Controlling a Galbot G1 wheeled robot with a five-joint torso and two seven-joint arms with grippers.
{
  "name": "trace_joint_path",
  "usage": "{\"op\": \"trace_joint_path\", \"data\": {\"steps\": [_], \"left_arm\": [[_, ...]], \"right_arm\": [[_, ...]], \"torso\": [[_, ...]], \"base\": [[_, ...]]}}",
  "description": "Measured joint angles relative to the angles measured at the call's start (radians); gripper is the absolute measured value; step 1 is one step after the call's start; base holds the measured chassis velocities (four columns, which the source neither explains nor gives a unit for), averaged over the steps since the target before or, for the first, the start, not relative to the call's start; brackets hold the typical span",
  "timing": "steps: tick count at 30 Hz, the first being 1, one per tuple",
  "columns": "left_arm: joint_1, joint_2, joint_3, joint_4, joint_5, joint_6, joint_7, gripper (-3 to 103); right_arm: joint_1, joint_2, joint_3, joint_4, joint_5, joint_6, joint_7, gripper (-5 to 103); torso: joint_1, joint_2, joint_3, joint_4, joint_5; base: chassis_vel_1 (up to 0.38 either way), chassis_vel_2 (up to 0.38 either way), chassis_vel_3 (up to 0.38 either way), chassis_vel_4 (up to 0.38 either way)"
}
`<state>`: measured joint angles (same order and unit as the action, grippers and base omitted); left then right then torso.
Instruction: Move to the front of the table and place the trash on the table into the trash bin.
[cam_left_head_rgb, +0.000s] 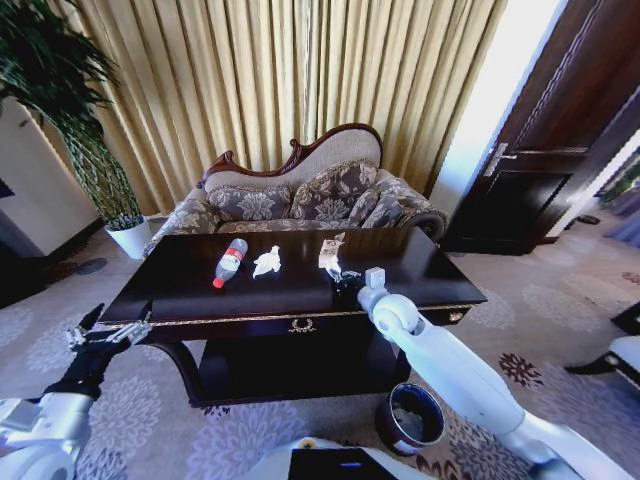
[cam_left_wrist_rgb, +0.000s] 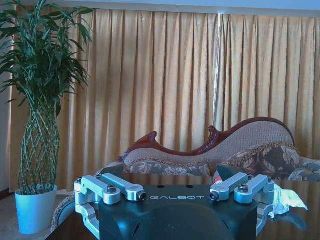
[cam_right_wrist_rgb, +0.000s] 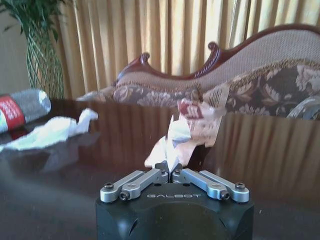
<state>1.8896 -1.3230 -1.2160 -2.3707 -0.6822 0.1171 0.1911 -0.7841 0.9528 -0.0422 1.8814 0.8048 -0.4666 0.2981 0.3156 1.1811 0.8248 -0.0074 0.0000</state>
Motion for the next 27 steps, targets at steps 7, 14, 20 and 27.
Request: {"op": "trace_joint_path", "data": {"steps": [7,14,20,27], "left_arm": [[-0.002,-0.005,-0.001,0.001,0.001,-0.007,0.004,100],[-0.009,-0.016,-0.002,0.009,-0.001,-0.014,0.004,100],[-0.022,-0.017,0.004,0.029,-0.003,-0.017,0.018,100],[-0.054,-0.027,0.021,0.049,-0.003,-0.013,0.039,100]], "right_arm": [[-0.074,-0.031,0.140,0.097,-0.014,0.054,-0.006,0],[-0.259,-0.055,0.339,0.229,-0.056,0.073,-0.037,0],[-0.497,-0.061,0.534,0.295,-0.131,0.155,-0.084,0],[-0.676,-0.035,0.720,0.374,-0.136,0.200,-0.088,0]], "torso": [[0.000,0.000,0.000,0.0001,0.0001],[0.000,0.000,0.000,0.0000,0.0001],[0.000,0.000,0.000,-0.0002,0.0003],[0.000,0.000,0.000,-0.0002,-0.0002]], "base": [[0.000,0.000,0.000,0.000],[0.000,0.000,0.000,0.000],[0.000,0.000,0.000,0.000],[0.000,0.000,0.000,0.000]]}}
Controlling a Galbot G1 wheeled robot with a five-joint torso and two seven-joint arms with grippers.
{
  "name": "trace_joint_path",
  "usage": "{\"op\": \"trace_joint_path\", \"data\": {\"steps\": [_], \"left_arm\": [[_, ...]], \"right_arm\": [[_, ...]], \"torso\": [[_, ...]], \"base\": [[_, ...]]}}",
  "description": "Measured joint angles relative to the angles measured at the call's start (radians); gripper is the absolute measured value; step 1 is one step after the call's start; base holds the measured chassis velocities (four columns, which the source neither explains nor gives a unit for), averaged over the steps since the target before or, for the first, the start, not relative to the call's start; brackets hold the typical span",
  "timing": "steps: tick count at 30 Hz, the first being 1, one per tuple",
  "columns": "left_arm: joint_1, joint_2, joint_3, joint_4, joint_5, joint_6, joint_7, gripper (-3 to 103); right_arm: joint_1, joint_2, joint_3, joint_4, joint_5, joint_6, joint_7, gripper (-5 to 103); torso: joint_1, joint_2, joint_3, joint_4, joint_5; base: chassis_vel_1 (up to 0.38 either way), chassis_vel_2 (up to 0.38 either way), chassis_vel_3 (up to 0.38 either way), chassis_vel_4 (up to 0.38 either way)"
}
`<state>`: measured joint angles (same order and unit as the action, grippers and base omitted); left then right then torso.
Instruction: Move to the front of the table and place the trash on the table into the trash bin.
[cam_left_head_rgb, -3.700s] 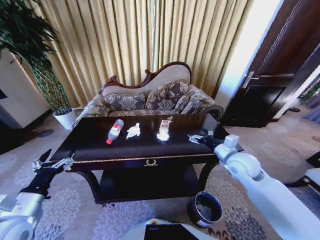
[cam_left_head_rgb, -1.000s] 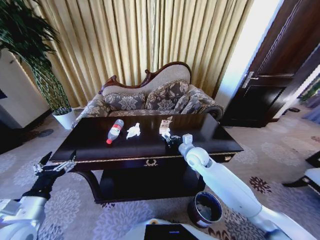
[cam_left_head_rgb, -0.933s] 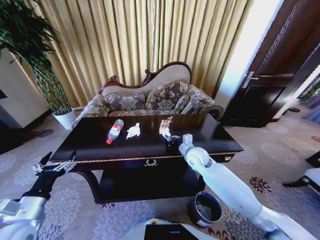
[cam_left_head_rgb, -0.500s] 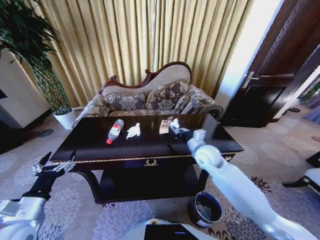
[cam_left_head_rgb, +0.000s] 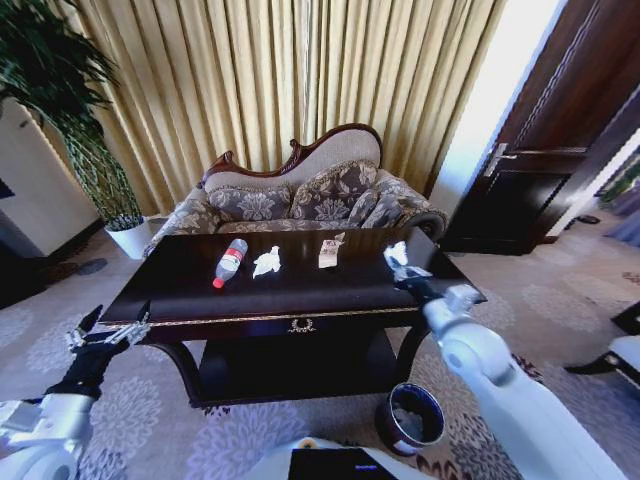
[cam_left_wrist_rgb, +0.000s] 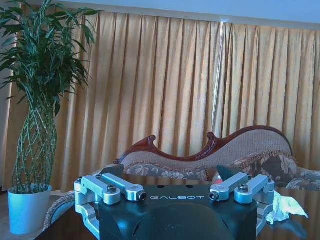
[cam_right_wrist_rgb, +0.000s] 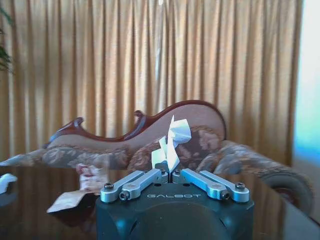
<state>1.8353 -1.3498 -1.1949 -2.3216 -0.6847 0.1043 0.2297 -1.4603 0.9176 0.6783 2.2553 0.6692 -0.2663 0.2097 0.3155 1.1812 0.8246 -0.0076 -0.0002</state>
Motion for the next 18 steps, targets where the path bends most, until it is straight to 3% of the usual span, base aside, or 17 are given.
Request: {"op": "trace_joint_path", "data": {"steps": [9,18], "left_arm": [[-0.011,0.019,-0.005,0.037,-0.010,0.003,0.036,100],[-0.021,0.041,-0.004,0.074,-0.024,-0.008,0.049,100]], "right_arm": [[-0.167,0.015,0.140,0.099,0.022,0.006,-0.028,0],[-0.199,0.043,0.143,0.130,0.003,0.005,-0.028,0]], "torso": [[0.000,0.000,0.000,0.0003,0.0001],[0.000,0.000,0.000,0.0003,0.0002]], "base": [[0.000,0.000,0.000,0.000],[0.010,-0.009,-0.008,0.013]]}}
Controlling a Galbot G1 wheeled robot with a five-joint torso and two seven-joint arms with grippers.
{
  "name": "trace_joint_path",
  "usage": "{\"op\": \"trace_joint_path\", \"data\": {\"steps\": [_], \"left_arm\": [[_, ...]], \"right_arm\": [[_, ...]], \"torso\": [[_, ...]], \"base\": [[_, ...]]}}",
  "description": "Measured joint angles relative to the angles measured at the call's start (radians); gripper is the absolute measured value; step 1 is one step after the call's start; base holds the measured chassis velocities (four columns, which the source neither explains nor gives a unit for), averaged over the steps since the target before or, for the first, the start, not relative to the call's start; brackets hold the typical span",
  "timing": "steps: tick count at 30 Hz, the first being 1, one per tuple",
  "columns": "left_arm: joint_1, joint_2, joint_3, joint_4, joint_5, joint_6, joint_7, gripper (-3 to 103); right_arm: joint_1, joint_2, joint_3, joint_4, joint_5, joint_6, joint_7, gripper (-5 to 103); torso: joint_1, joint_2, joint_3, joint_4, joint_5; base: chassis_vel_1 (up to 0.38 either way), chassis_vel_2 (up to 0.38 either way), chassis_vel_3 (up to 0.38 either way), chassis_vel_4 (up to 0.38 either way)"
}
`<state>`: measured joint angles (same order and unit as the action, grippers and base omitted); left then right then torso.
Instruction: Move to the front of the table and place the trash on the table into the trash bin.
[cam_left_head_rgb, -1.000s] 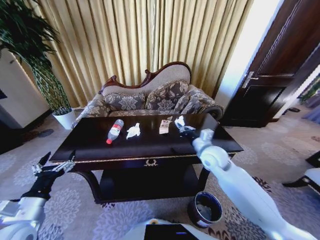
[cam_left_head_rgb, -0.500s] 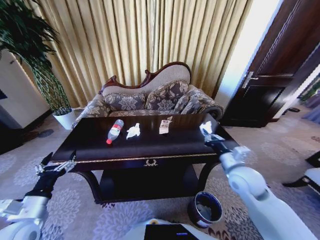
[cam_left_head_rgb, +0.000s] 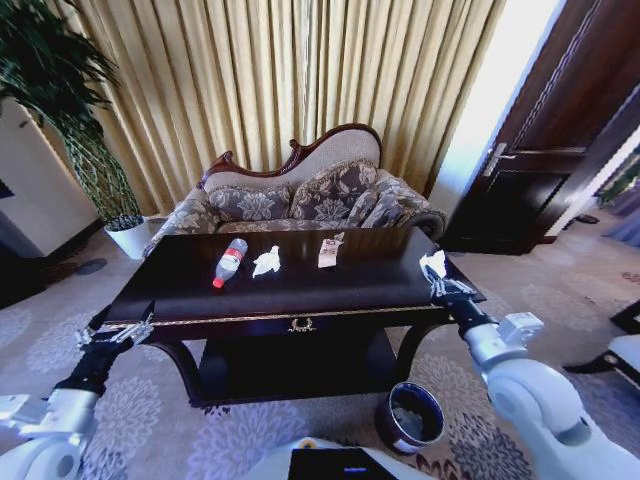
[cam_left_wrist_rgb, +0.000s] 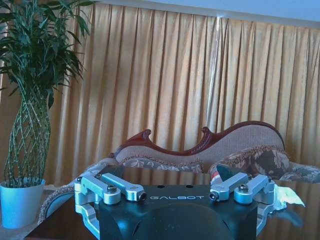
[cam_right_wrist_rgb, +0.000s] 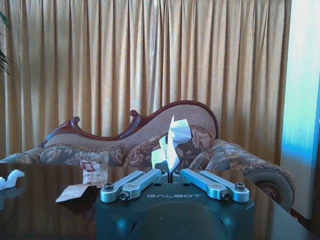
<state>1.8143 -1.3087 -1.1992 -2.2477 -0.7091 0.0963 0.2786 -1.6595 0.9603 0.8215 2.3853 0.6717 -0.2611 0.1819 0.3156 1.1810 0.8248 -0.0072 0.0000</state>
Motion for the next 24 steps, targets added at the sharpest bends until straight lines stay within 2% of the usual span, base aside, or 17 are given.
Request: {"op": "trace_joint_path", "data": {"steps": [9,13,15,17,18,22,23,24], "left_arm": [[-0.002,0.023,-0.002,0.027,-0.012,-0.015,0.013,100],[-0.009,0.038,-0.004,0.026,-0.030,0.011,0.007,100],[-0.019,0.049,-0.015,-0.010,-0.067,0.082,-0.028,100],[-0.021,0.050,-0.020,-0.037,-0.082,0.119,-0.049,100],[-0.021,0.034,-0.027,-0.097,-0.082,0.177,-0.069,100],[-0.017,0.021,-0.032,-0.153,-0.069,0.223,-0.092,100],[-0.019,0.019,-0.032,-0.186,-0.063,0.247,-0.127,100],[-0.021,0.023,-0.033,-0.192,-0.061,0.253,-0.132,100]], "right_arm": [[-0.025,0.025,0.006,0.011,-0.024,0.000,0.001,0],[-0.026,0.032,-0.006,0.006,-0.038,0.001,0.001,0],[-0.026,0.037,-0.016,-0.004,-0.048,0.006,0.000,0],[-0.028,0.038,-0.016,-0.008,-0.050,0.013,-0.001,0],[-0.046,0.038,0.002,-0.013,-0.049,0.037,-0.005,0],[-0.068,0.036,0.031,-0.016,-0.045,0.064,-0.020,0],[-0.077,0.033,0.043,-0.020,-0.046,0.086,-0.028,0],[-0.077,0.033,0.044,-0.020,-0.046,0.088,-0.029,0]], "torso": [[0.000,0.000,0.000,-0.0002,-0.0001],[0.000,0.000,0.000,-0.0002,-0.0001],[0.000,0.000,0.000,-0.0002,0.0001],[0.000,0.000,0.000,-0.0003,0.0001],[0.000,0.000,0.000,-0.0002,0.0001],[0.000,0.000,0.000,-0.0002,0.0001],[0.000,0.000,0.000,-0.0002,0.0001],[0.000,0.000,0.000,-0.0002,0.0001]], "base": [[0.068,-0.075,-0.069,0.072],[0.090,-0.081,-0.081,0.096],[0.089,-0.090,-0.078,0.088],[0.079,-0.085,-0.085,0.078],[0.070,-0.078,-0.078,0.061],[0.076,-0.072,-0.071,0.059],[0.086,-0.089,-0.062,0.067],[0.098,-0.089,-0.062,0.067]]}}
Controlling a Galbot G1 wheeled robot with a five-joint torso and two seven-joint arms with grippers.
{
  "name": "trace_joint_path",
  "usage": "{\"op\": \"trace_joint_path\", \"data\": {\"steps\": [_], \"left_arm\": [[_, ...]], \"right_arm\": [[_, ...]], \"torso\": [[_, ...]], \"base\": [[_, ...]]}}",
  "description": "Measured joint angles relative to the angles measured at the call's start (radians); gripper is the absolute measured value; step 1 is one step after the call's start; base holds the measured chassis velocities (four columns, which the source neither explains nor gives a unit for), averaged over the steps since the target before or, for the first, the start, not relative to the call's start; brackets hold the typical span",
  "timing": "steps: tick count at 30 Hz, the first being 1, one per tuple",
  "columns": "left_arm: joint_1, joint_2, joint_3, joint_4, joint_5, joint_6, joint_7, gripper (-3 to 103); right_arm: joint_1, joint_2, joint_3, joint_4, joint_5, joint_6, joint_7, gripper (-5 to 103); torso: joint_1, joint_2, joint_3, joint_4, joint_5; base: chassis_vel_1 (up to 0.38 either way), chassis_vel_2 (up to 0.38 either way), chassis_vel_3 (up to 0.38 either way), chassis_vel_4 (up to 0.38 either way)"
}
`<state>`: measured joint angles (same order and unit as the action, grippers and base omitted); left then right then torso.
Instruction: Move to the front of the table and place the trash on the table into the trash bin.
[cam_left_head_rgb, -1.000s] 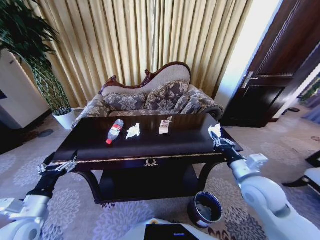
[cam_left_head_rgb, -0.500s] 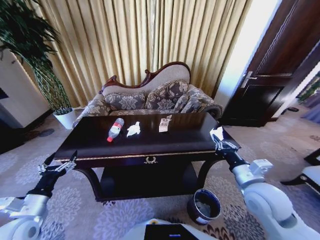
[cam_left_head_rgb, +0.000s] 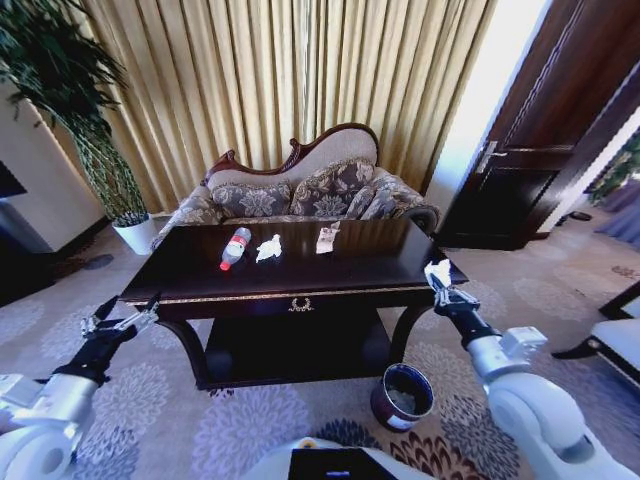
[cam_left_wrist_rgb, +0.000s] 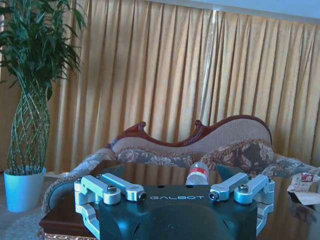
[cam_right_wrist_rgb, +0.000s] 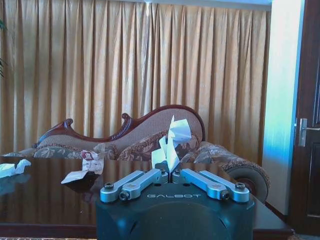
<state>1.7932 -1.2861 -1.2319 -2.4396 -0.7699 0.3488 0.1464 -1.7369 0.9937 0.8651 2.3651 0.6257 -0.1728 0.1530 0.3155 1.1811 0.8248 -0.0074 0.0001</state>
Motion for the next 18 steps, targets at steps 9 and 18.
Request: {"op": "trace_joint_path", "data": {"steps": [9,18], "left_arm": [[-0.054,0.084,-0.017,-0.022,0.005,0.050,-0.033,100],[-0.075,0.120,-0.009,0.027,0.001,0.056,-0.039,100]], "right_arm": [[0.002,0.001,-0.001,-0.006,-0.017,0.024,-0.022,0],[0.042,-0.017,-0.059,-0.060,-0.043,0.005,-0.051,0]], "torso": [[0.000,0.000,0.000,-0.0002,-0.0001],[0.000,0.000,0.000,0.0001,-0.0003]], "base": [[0.081,-0.078,-0.079,0.076],[0.022,-0.025,-0.027,0.021]]}}
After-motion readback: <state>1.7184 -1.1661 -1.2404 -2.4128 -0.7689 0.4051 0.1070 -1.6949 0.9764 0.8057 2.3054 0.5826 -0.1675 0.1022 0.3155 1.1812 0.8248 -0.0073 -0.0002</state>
